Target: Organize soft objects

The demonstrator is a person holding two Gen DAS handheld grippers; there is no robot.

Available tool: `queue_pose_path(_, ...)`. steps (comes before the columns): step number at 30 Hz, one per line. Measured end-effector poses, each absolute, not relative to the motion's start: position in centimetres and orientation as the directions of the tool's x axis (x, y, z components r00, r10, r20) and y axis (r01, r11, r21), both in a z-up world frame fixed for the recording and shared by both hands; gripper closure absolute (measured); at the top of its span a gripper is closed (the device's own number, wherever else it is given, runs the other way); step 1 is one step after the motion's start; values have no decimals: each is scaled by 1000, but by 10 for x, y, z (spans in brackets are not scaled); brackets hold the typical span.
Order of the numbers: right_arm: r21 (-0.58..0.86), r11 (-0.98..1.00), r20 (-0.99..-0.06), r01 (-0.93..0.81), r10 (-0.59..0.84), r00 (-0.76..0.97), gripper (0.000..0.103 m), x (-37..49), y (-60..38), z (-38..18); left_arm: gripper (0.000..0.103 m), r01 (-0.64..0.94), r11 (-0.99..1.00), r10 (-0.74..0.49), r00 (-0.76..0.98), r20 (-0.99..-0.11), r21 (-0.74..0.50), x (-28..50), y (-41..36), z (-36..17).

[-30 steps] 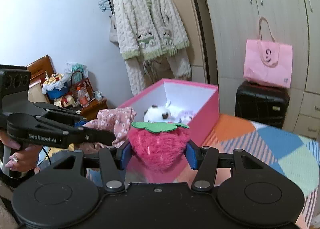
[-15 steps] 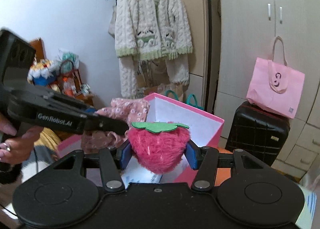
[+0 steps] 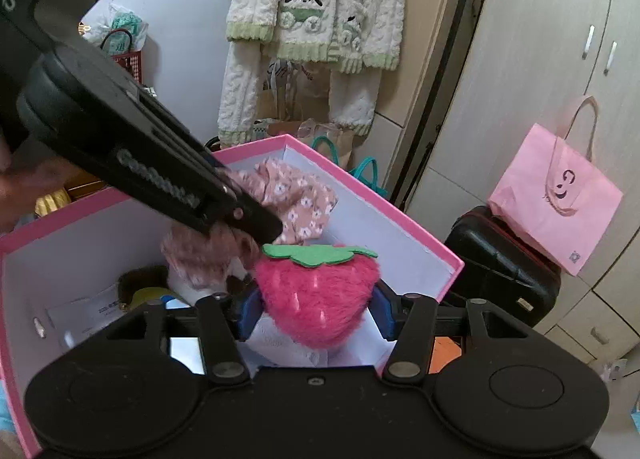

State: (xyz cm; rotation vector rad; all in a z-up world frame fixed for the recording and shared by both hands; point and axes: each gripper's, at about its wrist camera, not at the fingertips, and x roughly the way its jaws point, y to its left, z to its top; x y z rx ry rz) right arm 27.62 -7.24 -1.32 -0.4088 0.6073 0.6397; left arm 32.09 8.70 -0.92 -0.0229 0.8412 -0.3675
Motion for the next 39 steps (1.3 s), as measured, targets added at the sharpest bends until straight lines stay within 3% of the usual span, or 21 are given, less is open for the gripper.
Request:
queue_pose_path(2, -175, 734, -635, -656, 425, 645, 39, 276, -71, -15, 62, 272, 945, -312, 594, -742, -181, 325, 90, -16)
queue_pose_path(5, -207, 738, -625, -642, 405, 667, 39, 269, -73, -17, 54, 258, 942, -330, 582, -743, -216, 320, 98, -17)
queue_pose_path(7, -203, 743, -603, -638, 418, 679, 28, 264, -77, -14, 45, 262, 946, -316, 613, -724, -191, 311, 99, -14)
queue_pose_path(9, -189, 745, -584, -639, 437, 683, 23, 259, -80, -10, 41, 253, 957, -278, 665, -694, -140, 299, 97, -8)
queue_pose_path(14, -188, 787, -533, -588, 421, 733, 23, 240, -93, -1, 30, 244, 969, -221, 761, -610, -46, 265, 94, 10)
queue_pose_path(20, -86, 826, -428, -557, 474, 770, 24, 178, -126, 8, 29, 261, 964, -236, 789, -567, -38, 222, 96, 19)
queue_pose_path(30, -29, 899, -384, -436, 393, 836, 23, 127, -143, 27, 19, 291, 956, -258, 796, -547, -28, 170, 78, 30)
queue_pose_path(39, 10, 947, -284, -321, 310, 907, 23, 74, -161, 34, 13, 284, 957, -274, 838, -471, -51, 111, 73, 43)
